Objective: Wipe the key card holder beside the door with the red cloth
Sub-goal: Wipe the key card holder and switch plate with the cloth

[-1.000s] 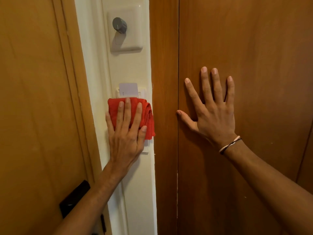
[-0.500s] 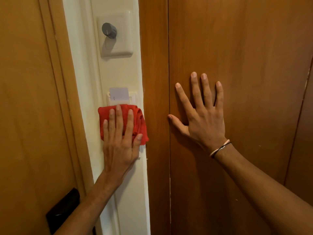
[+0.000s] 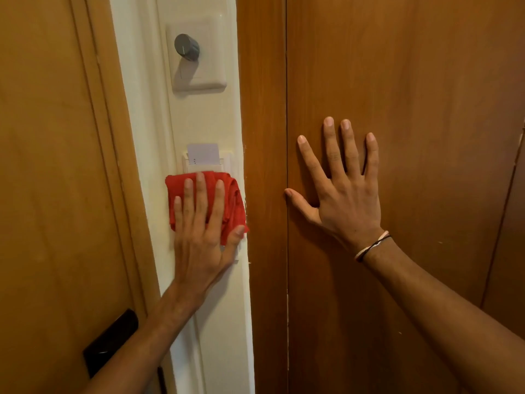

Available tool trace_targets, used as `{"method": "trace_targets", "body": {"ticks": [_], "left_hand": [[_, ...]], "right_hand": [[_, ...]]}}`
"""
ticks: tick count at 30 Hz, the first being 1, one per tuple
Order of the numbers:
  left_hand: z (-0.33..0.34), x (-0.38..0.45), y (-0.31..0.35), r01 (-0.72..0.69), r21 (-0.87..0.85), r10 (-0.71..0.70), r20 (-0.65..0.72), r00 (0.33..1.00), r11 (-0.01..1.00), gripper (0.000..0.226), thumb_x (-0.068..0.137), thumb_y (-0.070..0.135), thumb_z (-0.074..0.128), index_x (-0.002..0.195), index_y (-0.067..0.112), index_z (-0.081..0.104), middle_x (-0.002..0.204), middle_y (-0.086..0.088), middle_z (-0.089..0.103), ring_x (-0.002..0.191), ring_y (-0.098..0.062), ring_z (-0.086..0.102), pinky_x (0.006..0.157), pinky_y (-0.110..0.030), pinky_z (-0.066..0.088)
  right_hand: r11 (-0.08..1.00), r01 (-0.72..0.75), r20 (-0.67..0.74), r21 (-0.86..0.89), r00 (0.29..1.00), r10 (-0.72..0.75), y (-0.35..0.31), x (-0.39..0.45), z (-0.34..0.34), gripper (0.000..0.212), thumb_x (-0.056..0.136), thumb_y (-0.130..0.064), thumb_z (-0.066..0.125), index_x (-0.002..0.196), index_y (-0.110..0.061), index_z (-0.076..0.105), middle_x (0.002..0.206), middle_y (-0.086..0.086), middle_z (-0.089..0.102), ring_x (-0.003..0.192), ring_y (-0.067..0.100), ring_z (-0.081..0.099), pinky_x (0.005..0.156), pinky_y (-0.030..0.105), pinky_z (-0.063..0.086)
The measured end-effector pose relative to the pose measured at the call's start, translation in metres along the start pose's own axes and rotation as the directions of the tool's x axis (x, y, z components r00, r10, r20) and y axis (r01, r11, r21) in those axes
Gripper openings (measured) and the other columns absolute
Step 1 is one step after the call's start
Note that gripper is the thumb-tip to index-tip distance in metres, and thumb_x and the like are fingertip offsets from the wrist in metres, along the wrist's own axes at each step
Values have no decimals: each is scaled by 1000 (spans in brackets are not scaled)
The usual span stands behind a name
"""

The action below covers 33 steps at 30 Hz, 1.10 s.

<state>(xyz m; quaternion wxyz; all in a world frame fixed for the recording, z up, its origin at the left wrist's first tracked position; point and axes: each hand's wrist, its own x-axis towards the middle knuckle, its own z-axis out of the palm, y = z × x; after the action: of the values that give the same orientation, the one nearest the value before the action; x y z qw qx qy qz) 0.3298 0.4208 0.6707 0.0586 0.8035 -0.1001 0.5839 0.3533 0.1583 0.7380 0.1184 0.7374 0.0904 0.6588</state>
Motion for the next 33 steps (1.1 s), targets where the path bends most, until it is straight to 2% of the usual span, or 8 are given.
{"method": "trace_targets", "body": {"ticks": [4,11,14,17,21,27,33], "left_hand": [[5,-28,13,-88,24,86,68,994,996,77,96,63,33,155,15,18,162,-18,20,152,-39,15,120,-63,21],[5,-26,1,-92,25,91,38,995,995,74,96,61,36,155,19,20,161,-14,25,151,-35,20,121,-57,22],[7,-24,-11,-59,-2,59,-9,998,998,72,97,57,39,155,19,21,160,-14,28,151,-35,24,121,-58,24],[9,-22,-13,-19,-77,17,-27,999,997,72,97,57,39,155,20,19,162,-13,24,153,-32,18,120,-60,24],[6,-17,-13,152,-247,-161,-15,987,957,74,97,60,33,155,15,19,164,-12,19,153,-32,16,116,-64,30],[-3,-6,-16,155,-395,-175,-14,985,906,75,97,59,33,155,13,21,164,-10,24,153,-26,21,117,-63,30],[-10,57,-24,170,-405,-217,-75,973,898,67,99,46,35,156,18,15,165,-7,22,153,-22,20,120,-60,26]], "right_hand": [[1000,1,7,-9,1000,0,0,-1,-1,89,96,-80,28,167,-27,21,174,18,20,162,41,20,129,64,13],[1000,-1,14,-15,1000,1,1,0,-3,89,96,-80,28,167,-27,22,174,18,20,162,41,18,129,64,14],[1000,1,0,-14,1000,-1,0,-1,-2,89,96,-80,28,167,-27,22,174,18,20,162,41,19,129,64,15],[1000,-2,1,-11,1000,2,1,-1,-1,89,96,-80,29,167,-27,22,174,17,20,162,41,19,129,64,13],[1000,-3,-1,-10,1000,3,0,-1,0,90,95,-81,29,167,-27,22,174,17,20,162,40,19,129,64,13],[1000,-4,5,-19,1000,4,0,-1,-1,90,96,-81,29,167,-27,22,175,17,20,162,41,19,129,64,13],[1000,-9,10,-18,1000,9,-1,0,-4,89,96,-80,29,167,-27,23,174,18,21,161,41,20,129,65,14]]}}
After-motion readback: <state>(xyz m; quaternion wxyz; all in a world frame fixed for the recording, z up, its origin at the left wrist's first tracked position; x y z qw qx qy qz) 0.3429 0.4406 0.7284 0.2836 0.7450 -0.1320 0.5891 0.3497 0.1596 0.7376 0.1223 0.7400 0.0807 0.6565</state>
